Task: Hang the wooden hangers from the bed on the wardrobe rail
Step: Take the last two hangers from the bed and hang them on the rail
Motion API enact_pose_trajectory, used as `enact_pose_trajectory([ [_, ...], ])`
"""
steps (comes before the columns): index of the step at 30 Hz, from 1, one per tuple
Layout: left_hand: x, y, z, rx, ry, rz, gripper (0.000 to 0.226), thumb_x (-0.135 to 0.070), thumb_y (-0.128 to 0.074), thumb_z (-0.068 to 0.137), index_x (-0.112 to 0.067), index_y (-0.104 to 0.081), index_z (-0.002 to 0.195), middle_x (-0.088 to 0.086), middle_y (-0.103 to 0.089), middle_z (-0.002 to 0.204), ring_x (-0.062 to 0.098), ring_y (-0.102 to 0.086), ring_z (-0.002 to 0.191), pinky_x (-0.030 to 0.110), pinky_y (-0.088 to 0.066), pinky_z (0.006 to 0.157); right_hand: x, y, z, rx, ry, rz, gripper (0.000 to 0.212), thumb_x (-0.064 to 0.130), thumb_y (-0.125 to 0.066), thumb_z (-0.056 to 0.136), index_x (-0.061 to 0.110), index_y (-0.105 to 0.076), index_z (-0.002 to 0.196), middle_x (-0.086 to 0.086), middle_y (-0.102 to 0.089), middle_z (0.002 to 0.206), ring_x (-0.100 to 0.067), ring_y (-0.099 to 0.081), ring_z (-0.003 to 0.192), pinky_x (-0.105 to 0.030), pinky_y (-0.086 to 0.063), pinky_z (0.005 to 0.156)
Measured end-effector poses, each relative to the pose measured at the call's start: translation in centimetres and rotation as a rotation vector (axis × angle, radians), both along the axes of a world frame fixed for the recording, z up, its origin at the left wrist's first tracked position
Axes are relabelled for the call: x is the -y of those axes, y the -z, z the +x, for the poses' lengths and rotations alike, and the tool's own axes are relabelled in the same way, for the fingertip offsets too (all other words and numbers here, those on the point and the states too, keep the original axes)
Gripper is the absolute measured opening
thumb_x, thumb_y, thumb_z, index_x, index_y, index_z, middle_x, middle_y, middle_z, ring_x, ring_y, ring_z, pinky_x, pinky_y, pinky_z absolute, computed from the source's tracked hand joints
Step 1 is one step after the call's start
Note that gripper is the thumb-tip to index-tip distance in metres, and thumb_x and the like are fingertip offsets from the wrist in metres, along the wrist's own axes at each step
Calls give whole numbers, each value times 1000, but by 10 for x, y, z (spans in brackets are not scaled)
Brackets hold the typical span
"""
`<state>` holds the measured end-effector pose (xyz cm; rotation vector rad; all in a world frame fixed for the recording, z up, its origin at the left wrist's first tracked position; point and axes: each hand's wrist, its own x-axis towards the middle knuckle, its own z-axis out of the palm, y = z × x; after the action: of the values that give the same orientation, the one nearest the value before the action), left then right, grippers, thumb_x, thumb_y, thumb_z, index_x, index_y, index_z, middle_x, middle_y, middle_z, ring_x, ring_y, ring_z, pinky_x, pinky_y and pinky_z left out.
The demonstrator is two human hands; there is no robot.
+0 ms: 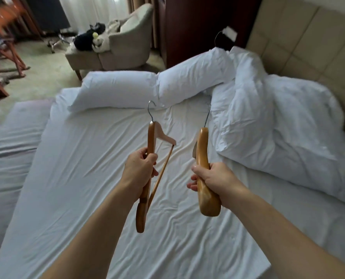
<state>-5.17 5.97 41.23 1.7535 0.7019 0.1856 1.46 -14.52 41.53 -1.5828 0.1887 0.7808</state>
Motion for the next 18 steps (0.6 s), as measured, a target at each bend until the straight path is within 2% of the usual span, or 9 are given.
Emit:
enact_pose_trajectory([
  [5,26,-51,-12,-4,108,21,21,-17,-56,103,-4,-73,107,12,-64,85,18,-65,61,31,-54,61,25,-63,-34,67,77,10,22,12,-66,102,-10,-62,102,-23,-68,92,-25,-76,60,-28,-60,52],
  [9,48,-89,-15,60,202,15,20,-15,-56,103,-9,-74,96,11,-64,83,23,-64,65,23,-50,52,41,-113,-70,126,165,31,20,9,-66,101,-11,-61,101,-21,-65,86,-25,-74,57,-29,-58,51],
  [12,63,-114,-18,102,299,-1,19,-16,-56,103,-9,-73,98,12,-65,85,18,-65,59,30,-51,55,55,-145,-97,194,248,-10,27,13,-69,100,-13,-64,105,-22,-68,89,-24,-75,57,-28,-58,52],
  [15,75,-140,-26,157,401,-22,19,-15,-56,101,-9,-73,97,11,-64,82,16,-64,52,36,-50,57,64,-170,-130,252,369,-52,25,14,-70,100,-10,-65,103,-20,-69,86,-26,-75,59,-31,-58,52],
  [18,93,-167,-42,193,503,-13,19,-12,-55,102,-7,-72,94,9,-62,79,16,-62,53,29,-50,54,75,-194,-168,303,472,-99,24,13,-69,100,-10,-66,105,-20,-70,87,-25,-75,59,-30,-59,52],
])
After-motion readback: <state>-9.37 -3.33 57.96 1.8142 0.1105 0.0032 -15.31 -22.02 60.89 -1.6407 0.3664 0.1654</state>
